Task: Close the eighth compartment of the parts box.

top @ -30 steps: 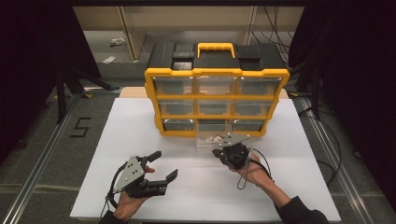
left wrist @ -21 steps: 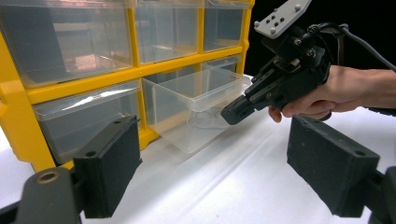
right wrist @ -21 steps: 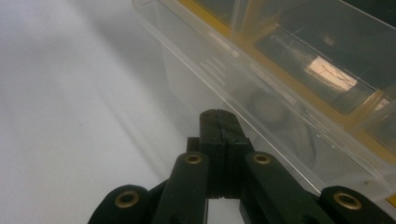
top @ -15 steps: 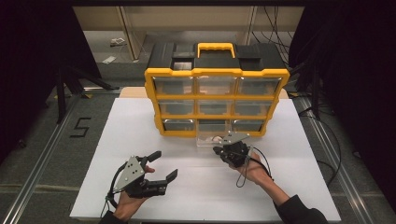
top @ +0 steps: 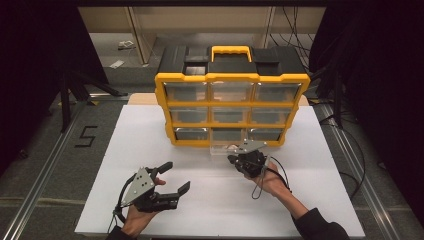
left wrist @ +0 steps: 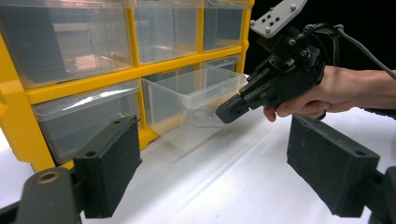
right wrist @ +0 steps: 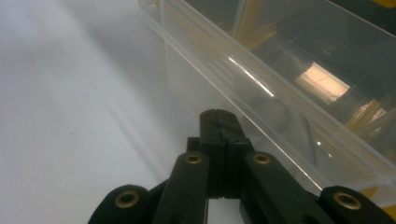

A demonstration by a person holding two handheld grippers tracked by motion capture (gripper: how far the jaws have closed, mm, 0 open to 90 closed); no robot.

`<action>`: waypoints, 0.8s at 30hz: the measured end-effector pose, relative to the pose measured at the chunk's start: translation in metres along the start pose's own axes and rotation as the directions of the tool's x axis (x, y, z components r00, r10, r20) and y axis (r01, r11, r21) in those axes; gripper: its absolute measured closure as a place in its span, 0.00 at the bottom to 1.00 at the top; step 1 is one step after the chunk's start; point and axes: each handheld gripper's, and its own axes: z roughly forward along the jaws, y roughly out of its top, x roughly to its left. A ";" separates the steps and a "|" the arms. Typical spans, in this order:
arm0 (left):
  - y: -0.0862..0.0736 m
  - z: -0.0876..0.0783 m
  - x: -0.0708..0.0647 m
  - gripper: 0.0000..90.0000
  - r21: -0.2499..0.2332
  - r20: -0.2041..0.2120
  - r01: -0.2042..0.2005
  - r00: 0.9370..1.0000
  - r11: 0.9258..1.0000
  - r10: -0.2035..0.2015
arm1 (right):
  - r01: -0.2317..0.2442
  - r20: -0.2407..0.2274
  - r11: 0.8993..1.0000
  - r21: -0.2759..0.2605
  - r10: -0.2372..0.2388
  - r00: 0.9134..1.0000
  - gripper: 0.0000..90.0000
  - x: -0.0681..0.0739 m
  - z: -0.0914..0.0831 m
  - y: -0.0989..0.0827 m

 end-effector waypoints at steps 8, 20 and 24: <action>0.000 0.000 0.000 0.19 0.003 0.000 0.000 1.000 1.000 0.000 | -0.011 0.021 1.000 -0.001 0.011 1.000 1.00 -0.004 0.004 -0.001; 0.000 0.001 0.000 0.19 0.000 -0.001 0.001 1.000 1.000 -0.001 | -0.015 0.041 1.000 -0.011 0.015 0.999 1.00 -0.006 0.008 0.001; 0.000 0.001 0.000 0.19 0.001 0.000 0.000 1.000 1.000 0.000 | -0.017 0.046 1.000 -0.017 0.017 0.999 1.00 -0.007 0.009 0.001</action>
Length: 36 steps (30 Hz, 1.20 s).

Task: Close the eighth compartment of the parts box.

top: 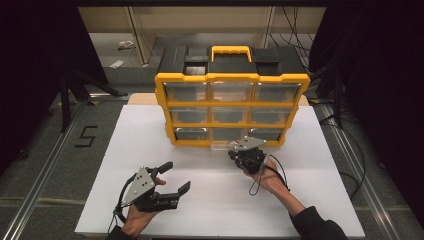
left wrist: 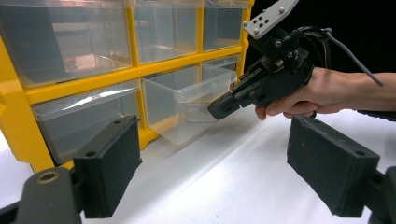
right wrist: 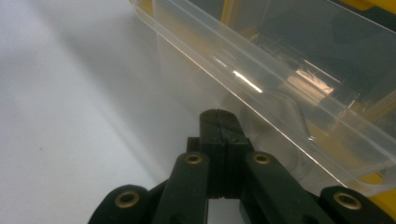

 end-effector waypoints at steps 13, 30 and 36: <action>0.000 0.000 0.000 0.19 0.002 -0.004 0.004 1.000 1.000 -0.004 | -0.011 0.023 1.000 -0.014 0.011 1.000 1.00 -0.005 0.005 0.000; -0.001 0.001 0.000 0.19 0.005 -0.002 0.002 1.000 1.000 -0.002 | -0.021 0.054 0.999 -0.032 0.023 0.998 1.00 -0.012 0.009 -0.002; 0.000 0.001 0.000 0.19 0.003 -0.002 0.003 1.000 1.000 -0.003 | -0.041 0.055 0.998 -0.037 0.043 0.998 1.00 -0.016 0.010 -0.004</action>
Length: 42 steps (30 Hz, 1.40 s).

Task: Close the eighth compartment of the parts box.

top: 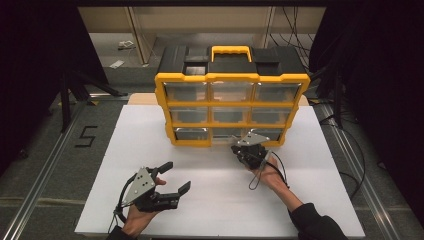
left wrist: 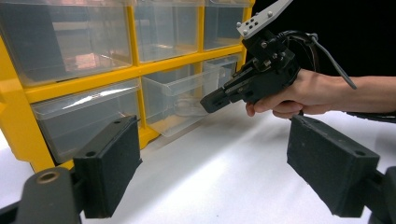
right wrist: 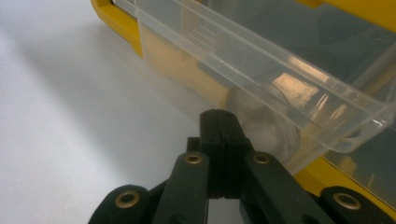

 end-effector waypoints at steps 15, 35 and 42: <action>0.000 0.000 0.000 0.19 0.004 0.002 -0.001 1.000 1.000 0.001 | -0.017 0.026 1.000 -0.011 0.017 1.000 1.00 -0.009 0.004 0.000; 0.000 0.001 0.000 0.19 0.003 0.002 0.001 1.000 1.000 -0.001 | -0.037 0.052 0.999 -0.028 0.039 0.998 1.00 -0.020 0.008 0.002; 0.000 0.001 0.000 0.19 0.002 0.001 0.004 1.000 1.000 -0.004 | -0.047 0.066 0.998 -0.031 0.049 0.997 1.00 -0.025 0.009 0.002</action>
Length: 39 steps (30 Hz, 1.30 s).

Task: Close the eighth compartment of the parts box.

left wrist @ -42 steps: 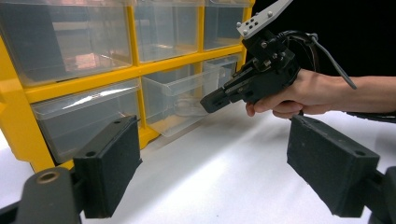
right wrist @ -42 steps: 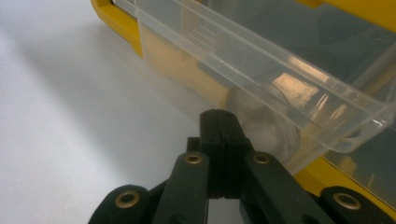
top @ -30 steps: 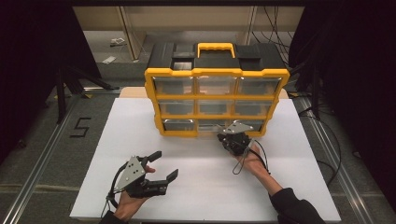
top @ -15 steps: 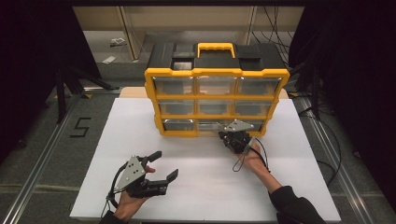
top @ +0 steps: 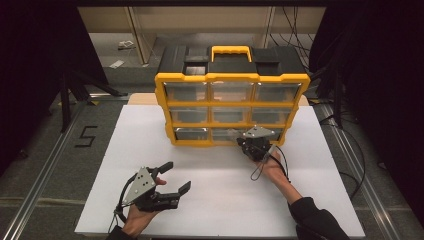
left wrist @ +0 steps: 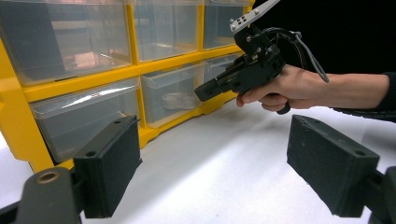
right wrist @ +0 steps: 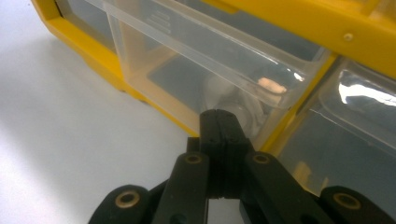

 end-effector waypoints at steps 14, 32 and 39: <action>0.000 0.000 0.000 0.19 0.000 -0.001 0.000 1.000 1.000 0.000 | -0.009 0.016 1.000 -0.006 0.009 1.000 1.00 -0.005 0.001 0.001; 0.000 0.000 0.000 0.19 0.001 -0.004 -0.001 1.000 1.000 0.001 | -0.014 0.030 1.000 -0.011 0.014 0.999 1.00 -0.009 0.002 0.002; 0.000 0.000 0.000 0.19 0.003 -0.007 -0.003 1.000 1.000 0.003 | -0.015 0.040 1.000 -0.011 0.016 0.999 1.00 -0.013 0.002 0.001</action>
